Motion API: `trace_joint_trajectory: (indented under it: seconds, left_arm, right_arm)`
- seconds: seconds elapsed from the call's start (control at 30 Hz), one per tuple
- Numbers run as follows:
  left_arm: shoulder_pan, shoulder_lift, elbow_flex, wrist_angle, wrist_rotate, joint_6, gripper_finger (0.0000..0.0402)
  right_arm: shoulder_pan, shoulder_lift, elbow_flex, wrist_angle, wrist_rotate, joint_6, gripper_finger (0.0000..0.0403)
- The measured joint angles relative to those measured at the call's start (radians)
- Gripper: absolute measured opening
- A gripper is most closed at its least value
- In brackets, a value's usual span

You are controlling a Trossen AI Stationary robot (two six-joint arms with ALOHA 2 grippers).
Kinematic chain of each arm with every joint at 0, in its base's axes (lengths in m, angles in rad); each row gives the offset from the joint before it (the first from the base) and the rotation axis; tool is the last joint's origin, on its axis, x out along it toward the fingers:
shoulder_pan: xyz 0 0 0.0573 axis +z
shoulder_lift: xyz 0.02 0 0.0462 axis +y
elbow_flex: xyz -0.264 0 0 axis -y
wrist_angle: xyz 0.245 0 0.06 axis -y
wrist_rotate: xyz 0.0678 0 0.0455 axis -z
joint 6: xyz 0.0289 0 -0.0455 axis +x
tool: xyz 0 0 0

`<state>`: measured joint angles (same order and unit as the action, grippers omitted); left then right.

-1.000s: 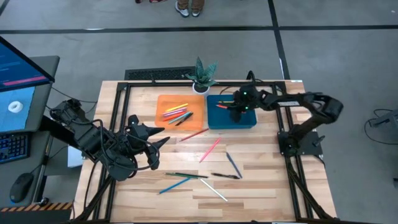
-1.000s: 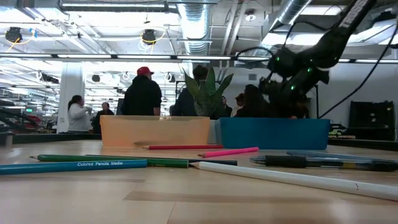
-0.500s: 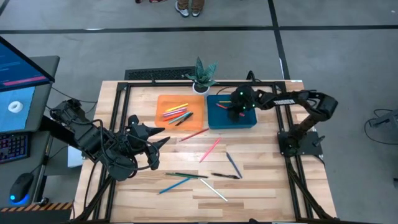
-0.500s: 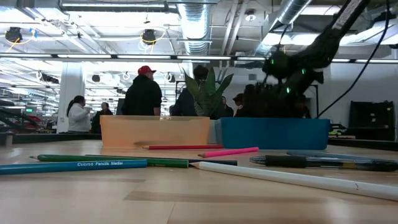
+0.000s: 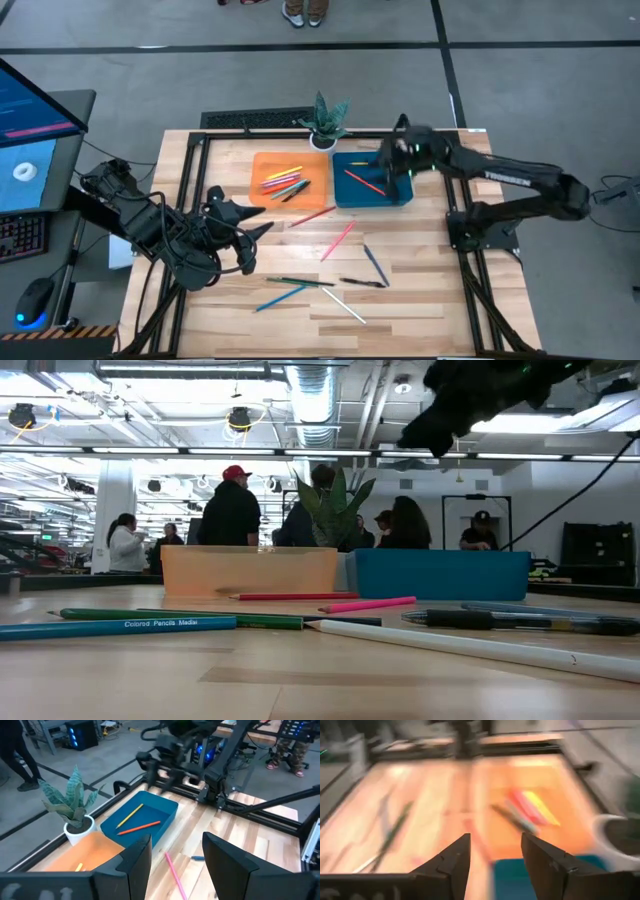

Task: Sort pens & pencils
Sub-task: Put the pink pencil into the blue bin

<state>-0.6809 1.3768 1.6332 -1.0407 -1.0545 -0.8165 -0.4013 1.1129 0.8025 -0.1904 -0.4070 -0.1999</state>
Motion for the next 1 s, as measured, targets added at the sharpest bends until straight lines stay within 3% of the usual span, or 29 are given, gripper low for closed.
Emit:
trace_joint_trajectory:
  seconds: [0.2, 0.4, 0.7, 1.0]
  left_arm:
    - [0.0, 0.0, 0.0, 0.0, 0.003, 0.0, 0.0167]
    - [0.0, 0.0, 0.0, 0.0, 0.003, -0.001, 0.0167]
    - [0.0, 0.0, 0.0, -0.001, 0.002, -0.035, 0.0167]
    - [0.0, 0.0, 0.0, -0.001, 0.002, -0.039, 0.0167]
  right_arm:
    - [0.215, 0.021, -0.118, 0.17, 0.026, 0.02, 0.0176]
    - [0.314, 0.188, -0.138, 0.24, 0.076, -0.078, 0.0172]
    - [0.341, 0.456, -0.139, 0.425, 0.076, -0.164, 0.0169]
    - [0.341, 0.617, -0.105, 0.447, 0.129, -0.257, 0.0172]
